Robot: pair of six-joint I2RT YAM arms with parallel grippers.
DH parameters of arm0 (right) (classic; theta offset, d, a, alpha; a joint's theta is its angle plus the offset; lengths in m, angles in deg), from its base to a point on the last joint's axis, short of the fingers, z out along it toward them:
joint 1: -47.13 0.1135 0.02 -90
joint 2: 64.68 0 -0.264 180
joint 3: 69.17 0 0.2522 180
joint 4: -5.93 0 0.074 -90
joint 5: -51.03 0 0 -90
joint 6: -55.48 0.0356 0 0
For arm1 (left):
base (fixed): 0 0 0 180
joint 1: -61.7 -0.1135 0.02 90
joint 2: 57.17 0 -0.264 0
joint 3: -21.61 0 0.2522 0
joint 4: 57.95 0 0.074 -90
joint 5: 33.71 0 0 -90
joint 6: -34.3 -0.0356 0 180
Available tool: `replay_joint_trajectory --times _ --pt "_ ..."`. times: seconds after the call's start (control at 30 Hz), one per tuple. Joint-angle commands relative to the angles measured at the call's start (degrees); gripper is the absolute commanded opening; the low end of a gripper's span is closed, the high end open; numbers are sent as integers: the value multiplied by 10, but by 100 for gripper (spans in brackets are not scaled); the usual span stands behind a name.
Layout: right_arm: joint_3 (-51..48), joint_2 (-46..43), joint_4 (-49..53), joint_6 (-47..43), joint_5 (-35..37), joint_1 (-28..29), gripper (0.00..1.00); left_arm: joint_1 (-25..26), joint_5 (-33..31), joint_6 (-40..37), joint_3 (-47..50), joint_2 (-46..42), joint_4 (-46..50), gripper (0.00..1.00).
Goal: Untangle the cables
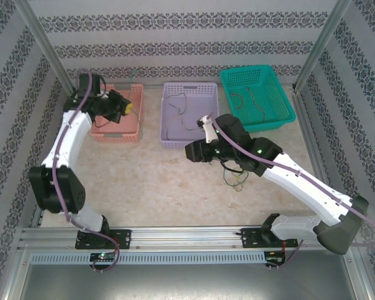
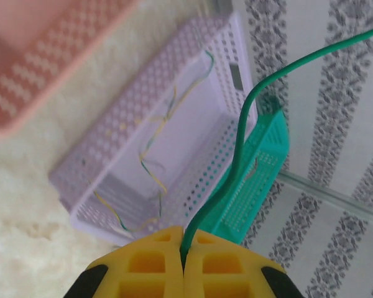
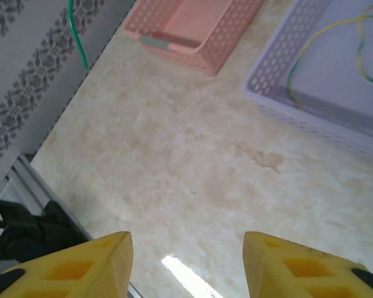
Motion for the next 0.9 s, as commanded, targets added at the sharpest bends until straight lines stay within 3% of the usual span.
replay_joint_trajectory --times 0.0,0.1,0.3,0.5,0.77,0.87 --pt "-16 -20 7 16 -13 -14 50 -38 31 -153 -109 85 63 0" --pt "-18 -25 10 17 -13 -17 50 -55 -27 -235 -207 156 87 0" --pt "-27 -36 13 27 -3 -20 49 -73 -106 -229 -199 205 -63 0" --pt "-25 -43 32 33 0 -28 49 -74 -164 -212 -101 226 -262 0" --pt "-42 -59 44 38 -8 -46 48 -75 -154 -123 49 240 -405 0" --pt "-50 -64 39 43 -7 -46 48 -74 -158 -111 72 237 -403 0"
